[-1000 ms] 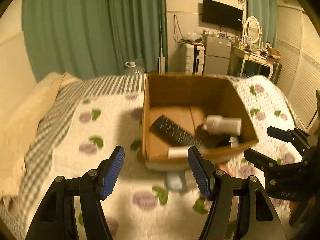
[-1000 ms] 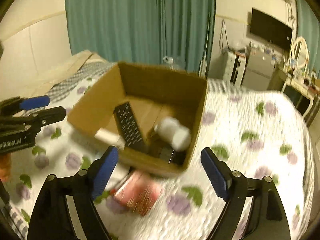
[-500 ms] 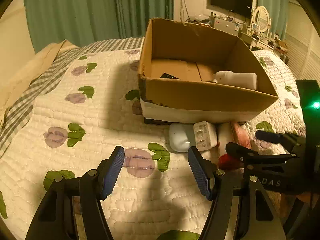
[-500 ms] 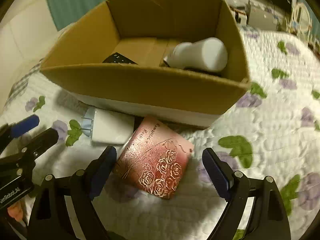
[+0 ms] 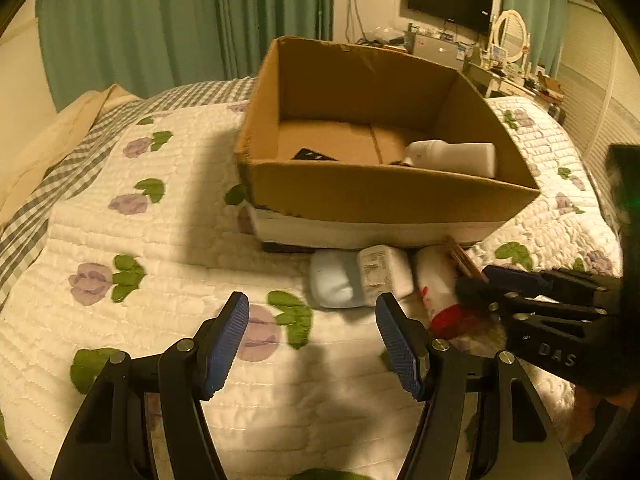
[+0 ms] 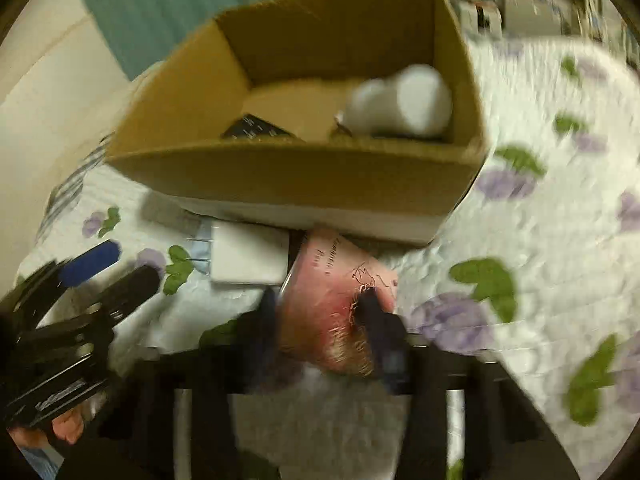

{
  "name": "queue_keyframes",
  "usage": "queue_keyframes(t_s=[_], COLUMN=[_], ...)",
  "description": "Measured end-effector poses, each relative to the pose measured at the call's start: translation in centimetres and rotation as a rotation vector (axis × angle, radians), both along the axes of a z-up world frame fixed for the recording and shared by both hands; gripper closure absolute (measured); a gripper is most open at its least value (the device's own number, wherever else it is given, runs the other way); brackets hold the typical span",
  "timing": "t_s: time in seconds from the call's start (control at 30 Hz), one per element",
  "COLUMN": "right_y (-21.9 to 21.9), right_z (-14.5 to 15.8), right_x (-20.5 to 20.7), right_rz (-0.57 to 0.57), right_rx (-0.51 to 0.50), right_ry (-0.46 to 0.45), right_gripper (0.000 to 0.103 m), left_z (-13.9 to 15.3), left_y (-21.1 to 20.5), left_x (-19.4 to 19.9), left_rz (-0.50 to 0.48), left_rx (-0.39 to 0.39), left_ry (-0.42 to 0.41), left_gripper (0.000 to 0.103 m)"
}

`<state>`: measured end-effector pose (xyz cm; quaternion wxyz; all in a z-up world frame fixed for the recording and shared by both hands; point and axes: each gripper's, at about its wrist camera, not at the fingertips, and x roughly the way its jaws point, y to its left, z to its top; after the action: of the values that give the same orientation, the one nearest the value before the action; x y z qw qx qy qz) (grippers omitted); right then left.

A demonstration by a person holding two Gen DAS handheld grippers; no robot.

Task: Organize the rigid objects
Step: 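Grasp the pink rose-patterned card case with the right gripper while the left grasps a white charger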

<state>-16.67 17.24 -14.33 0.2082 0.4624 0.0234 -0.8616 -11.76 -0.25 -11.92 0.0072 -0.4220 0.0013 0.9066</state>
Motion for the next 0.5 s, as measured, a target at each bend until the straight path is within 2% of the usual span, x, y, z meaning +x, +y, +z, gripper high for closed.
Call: queue_keyframes(t_s=[0.07,0.1,0.2,0.33,0.4,0.5], right_y=[0.2,0.5,1.3,-0.1,-0.3,0.2], right_z=[1.1,1.4,1.3,1.0,0.4,0.2], right_x=[0.9,1.1,1.3,0.5,-0.1,0.2], right_rz=[0.0,-0.006,-0.023,-0.008,-0.005,-0.005], right_rx=[0.092,0.108,0.114,0.212,0.222,0.184], right_ry=[0.075,0.089,0.086,0.101,0.101,0.098], right_gripper=[0.086,0.087,0.088,0.088,0.088,0.091], left_z=[0.1,0.1,-0.1,-1.2,-1.8,-2.6], left_y=[0.8,1.2,2.5,3.6,3.6,3.3], left_x=[-0.4,-0.6,-1.3,-2.5,-3.1,-3.8], left_rz=[-0.019,-0.032,-0.065,-0.07,-0.063,-0.056], left_rx=[0.017,0.024,0.024,-0.002,-0.001,0.032], left_ry=[-0.004,-0.004,0.0,-0.017,-0.034,-0.056], left_gripper=[0.034,0.034,0.034,0.034,0.034,0.034])
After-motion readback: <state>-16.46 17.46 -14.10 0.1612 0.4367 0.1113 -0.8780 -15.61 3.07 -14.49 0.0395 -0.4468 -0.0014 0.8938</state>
